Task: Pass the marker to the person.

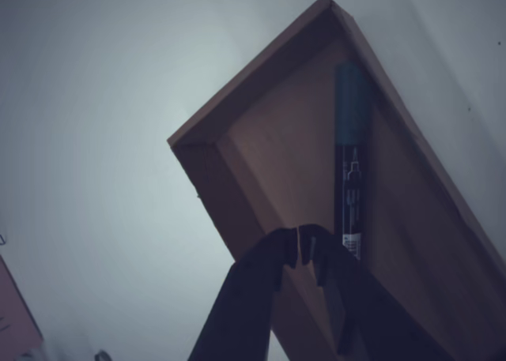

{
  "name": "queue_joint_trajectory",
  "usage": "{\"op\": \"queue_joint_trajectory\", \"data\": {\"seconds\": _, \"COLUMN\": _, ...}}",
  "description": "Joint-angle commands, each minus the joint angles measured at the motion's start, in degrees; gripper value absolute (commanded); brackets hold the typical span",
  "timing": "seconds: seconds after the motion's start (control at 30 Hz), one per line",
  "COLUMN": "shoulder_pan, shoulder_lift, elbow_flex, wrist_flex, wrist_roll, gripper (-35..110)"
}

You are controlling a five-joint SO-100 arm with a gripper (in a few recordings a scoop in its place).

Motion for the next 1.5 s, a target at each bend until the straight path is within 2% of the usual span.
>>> {"op": "queue_joint_trajectory", "data": {"seconds": 0.0, "shoulder_pan": 0.88, "shoulder_lift": 0.18, "elbow_flex": -0.53, "wrist_flex": -1.23, "wrist_roll": 0.26, "gripper": 12}}
{"op": "queue_joint_trajectory", "data": {"seconds": 0.27, "shoulder_pan": 0.35, "shoulder_lift": -15.91, "elbow_flex": -9.49, "wrist_flex": 3.6, "wrist_roll": -0.26, "gripper": 11}}
{"op": "queue_joint_trajectory", "data": {"seconds": 0.57, "shoulder_pan": 0.88, "shoulder_lift": -22.32, "elbow_flex": -12.83, "wrist_flex": 2.81, "wrist_roll": 2.37, "gripper": 19}}
{"op": "queue_joint_trajectory", "data": {"seconds": 0.83, "shoulder_pan": 1.14, "shoulder_lift": -26.19, "elbow_flex": -13.54, "wrist_flex": 1.23, "wrist_roll": 1.93, "gripper": 18}}
{"op": "queue_joint_trajectory", "data": {"seconds": 1.03, "shoulder_pan": 0.79, "shoulder_lift": -28.04, "elbow_flex": -13.27, "wrist_flex": -0.09, "wrist_roll": 3.96, "gripper": 15}}
{"op": "queue_joint_trajectory", "data": {"seconds": 1.13, "shoulder_pan": 0.35, "shoulder_lift": -27.6, "elbow_flex": -12.39, "wrist_flex": -2.37, "wrist_roll": 5.01, "gripper": -5}}
{"op": "queue_joint_trajectory", "data": {"seconds": 1.47, "shoulder_pan": 0.53, "shoulder_lift": -20.83, "elbow_flex": -11.34, "wrist_flex": 0.0, "wrist_roll": 5.71, "gripper": -5}}
